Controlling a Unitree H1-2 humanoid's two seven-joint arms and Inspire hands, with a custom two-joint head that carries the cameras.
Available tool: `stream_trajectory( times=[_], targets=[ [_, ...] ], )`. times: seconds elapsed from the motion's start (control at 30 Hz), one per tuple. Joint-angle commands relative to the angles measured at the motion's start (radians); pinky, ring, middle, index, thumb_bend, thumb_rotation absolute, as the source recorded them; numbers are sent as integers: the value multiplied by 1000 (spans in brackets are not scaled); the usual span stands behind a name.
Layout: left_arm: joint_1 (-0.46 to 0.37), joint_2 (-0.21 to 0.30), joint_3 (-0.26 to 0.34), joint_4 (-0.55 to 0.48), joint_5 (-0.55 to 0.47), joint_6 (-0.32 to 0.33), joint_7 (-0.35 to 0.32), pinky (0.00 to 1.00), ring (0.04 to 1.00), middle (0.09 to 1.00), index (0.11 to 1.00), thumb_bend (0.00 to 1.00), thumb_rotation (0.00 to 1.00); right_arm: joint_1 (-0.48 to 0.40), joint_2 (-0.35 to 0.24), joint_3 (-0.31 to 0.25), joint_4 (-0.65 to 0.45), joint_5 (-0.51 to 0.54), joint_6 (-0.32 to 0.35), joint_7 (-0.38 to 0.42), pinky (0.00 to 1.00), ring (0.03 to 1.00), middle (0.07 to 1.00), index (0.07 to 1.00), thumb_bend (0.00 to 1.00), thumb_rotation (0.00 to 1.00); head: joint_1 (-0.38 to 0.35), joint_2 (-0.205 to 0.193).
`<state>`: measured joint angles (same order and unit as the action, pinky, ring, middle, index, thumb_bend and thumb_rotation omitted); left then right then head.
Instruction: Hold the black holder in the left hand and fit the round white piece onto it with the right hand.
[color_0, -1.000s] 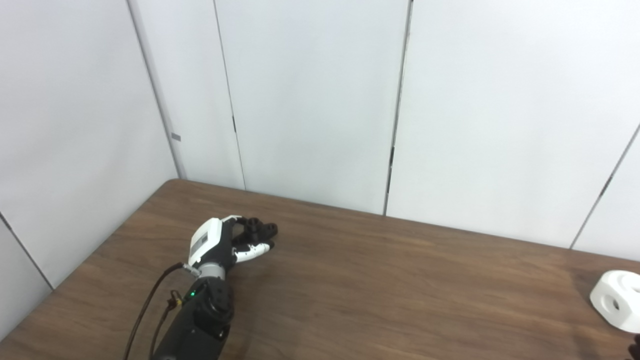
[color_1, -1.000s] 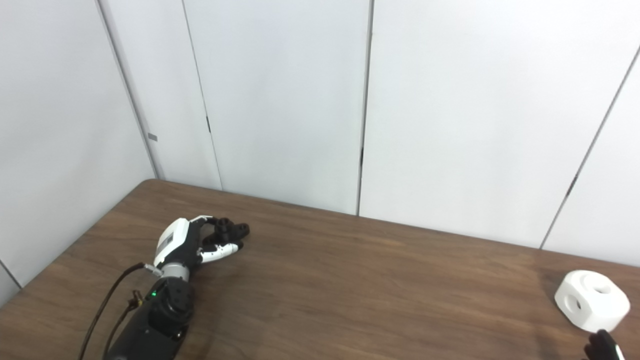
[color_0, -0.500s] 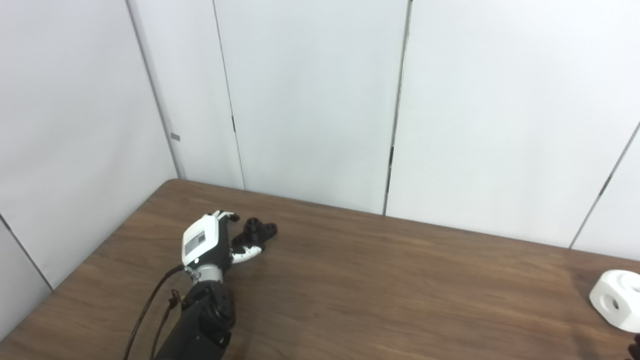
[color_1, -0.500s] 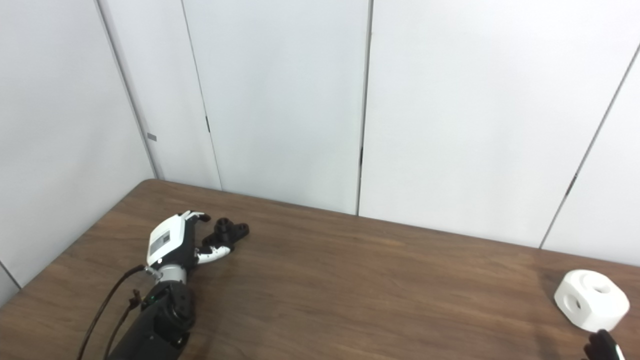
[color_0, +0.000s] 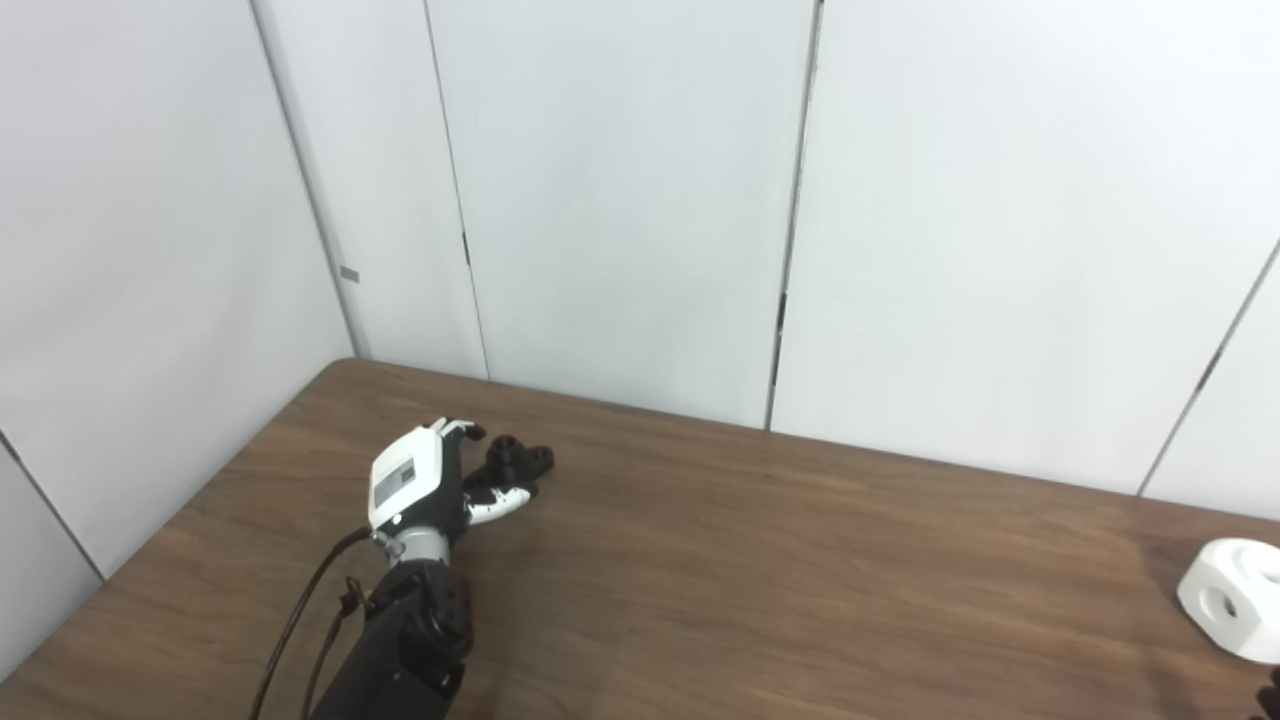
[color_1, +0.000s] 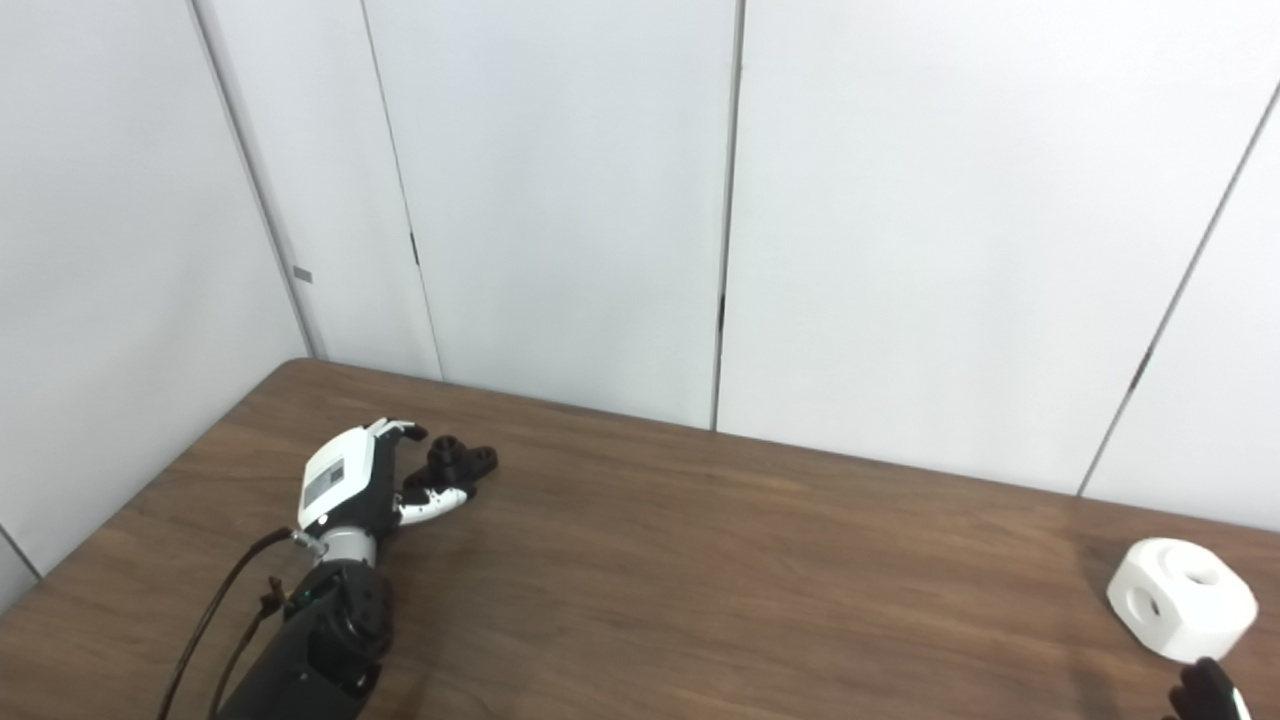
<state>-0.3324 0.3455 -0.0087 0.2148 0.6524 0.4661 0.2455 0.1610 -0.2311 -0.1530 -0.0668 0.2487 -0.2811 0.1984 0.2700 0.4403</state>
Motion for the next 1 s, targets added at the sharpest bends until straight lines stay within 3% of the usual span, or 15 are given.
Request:
stream_trajectory(
  times=[0.0,0.97],
  targets=[
    [-37,24,11,-29,24,2,6,901,955,910,770,825,321,73,49,20,100,12,6,1,1000,1000,1000,991,647,903,1,3],
    [-40,21,53,24,53,3,-37,904,951,908,765,818,310,77,42,16,95,12,1,4,1000,1000,1000,995,655,923,0,11]
  ],
)
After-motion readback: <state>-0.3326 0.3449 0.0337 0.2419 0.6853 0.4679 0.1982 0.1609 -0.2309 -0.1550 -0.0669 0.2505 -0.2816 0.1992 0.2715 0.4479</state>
